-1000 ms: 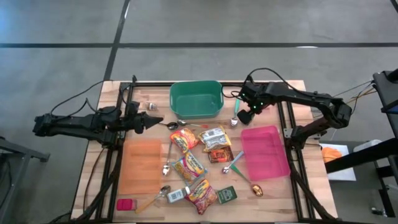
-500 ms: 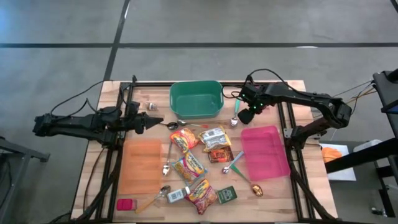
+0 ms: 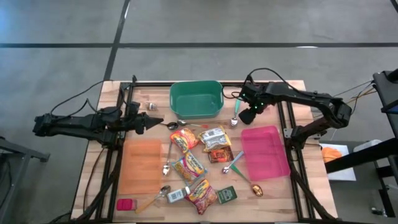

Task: Pick & Place Food Item
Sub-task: Put the green spice bottle into the pink bin

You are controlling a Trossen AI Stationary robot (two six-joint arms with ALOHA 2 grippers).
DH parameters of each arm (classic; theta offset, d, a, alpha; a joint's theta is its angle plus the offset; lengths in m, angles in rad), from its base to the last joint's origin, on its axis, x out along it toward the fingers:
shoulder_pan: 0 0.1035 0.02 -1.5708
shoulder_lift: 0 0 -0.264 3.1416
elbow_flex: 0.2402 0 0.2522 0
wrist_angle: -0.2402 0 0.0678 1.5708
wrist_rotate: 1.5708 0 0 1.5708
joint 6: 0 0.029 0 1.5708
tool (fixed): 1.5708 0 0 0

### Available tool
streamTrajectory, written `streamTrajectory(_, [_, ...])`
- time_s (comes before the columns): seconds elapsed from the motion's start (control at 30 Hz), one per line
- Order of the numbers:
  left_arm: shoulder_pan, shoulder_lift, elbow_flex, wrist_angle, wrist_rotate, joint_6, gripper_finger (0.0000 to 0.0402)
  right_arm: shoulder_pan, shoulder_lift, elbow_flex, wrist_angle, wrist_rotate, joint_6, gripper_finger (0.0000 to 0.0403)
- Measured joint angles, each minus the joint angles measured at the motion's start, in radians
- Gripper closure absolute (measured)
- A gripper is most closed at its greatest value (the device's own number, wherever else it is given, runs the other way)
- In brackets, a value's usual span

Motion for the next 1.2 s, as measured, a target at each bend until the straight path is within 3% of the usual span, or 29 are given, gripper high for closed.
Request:
streamTrajectory(0.43, [0.000,0.000,0.000,-0.012,0.000,0.000,0.0401,0.079,-0.115,0.222,-0.300,-0.006,0.047,0.0201])
streamTrajectory(0.77, [0.001,0.000,0.000,-0.012,0.000,0.023,0.0401,0.335,-0.238,0.217,-0.358,-0.017,0.308,0.0201])
streamTrajectory(1.0, [0.001,0.000,0.000,-0.012,0.000,0.027,0.0401,0.528,-0.182,0.181,-0.341,0.002,0.414,0.0201])
streamTrajectory(1.2, [0.001,0.000,0.000,-0.011,0.000,0.027,0.0401,0.592,-0.075,0.137,-0.284,0.021,0.403,0.0201])
